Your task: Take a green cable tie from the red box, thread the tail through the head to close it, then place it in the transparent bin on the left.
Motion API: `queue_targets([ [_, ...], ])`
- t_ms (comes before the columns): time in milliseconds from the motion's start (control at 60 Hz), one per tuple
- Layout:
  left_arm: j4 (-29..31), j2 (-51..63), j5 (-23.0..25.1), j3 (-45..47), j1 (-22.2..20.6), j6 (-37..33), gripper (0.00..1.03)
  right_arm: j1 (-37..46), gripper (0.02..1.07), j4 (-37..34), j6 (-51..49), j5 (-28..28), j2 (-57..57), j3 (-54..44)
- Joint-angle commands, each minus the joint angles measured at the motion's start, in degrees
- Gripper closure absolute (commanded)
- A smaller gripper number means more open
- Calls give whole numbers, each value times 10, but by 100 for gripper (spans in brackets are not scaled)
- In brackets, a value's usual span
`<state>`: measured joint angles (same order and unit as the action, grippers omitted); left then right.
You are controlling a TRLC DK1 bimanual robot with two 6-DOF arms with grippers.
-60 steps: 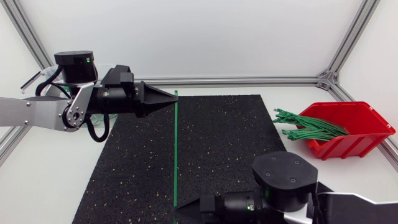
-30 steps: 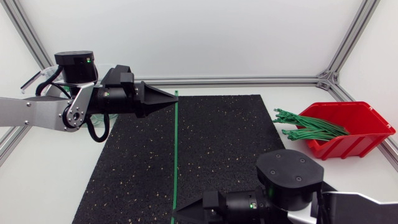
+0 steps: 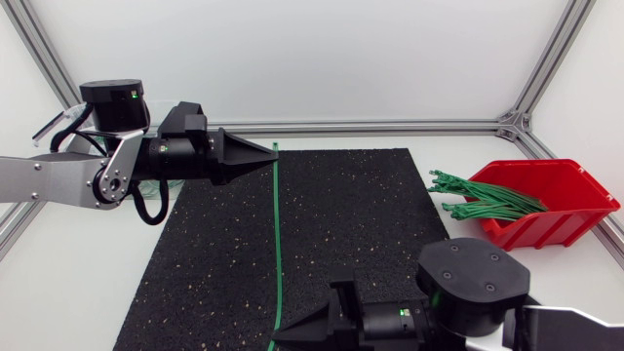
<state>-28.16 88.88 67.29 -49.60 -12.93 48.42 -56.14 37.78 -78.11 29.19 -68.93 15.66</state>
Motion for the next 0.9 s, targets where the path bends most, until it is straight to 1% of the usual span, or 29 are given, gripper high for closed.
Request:
queue_targets([
  [0,-11,-27,6,20,-4,-5,100,-2,101,8,103,17,11,-13],
  [50,-13,-35,6,27,-7,-12,100,-4,101,3,132,17,14,-13],
  [233,-17,-64,6,52,-21,-42,100,-13,101,-11,161,16,22,-23],
  [333,-22,-83,5,63,-28,-44,100,-15,101,-11,170,17,18,-29],
  [467,-22,-118,-11,86,-42,-58,100,-20,101,-1,168,17,1,-39],
  [567,-22,-138,-22,98,-51,-61,100,-30,101,-2,219,18,-7,-30],
  [650,-20,-151,-31,105,-55,-63,100,-38,101,-25,259,11,-10,-17],
  [783,-15,-168,-39,112,-58,-72,100,-56,101,-33,288,12,-9,-11],
  [833,-14,-176,-46,118,-58,-78,100,-60,101,-78,273,37,7,-5],
  [883,-13,-184,-48,125,-58,-82,100,-62,101,-90,283,36,7,2],
])
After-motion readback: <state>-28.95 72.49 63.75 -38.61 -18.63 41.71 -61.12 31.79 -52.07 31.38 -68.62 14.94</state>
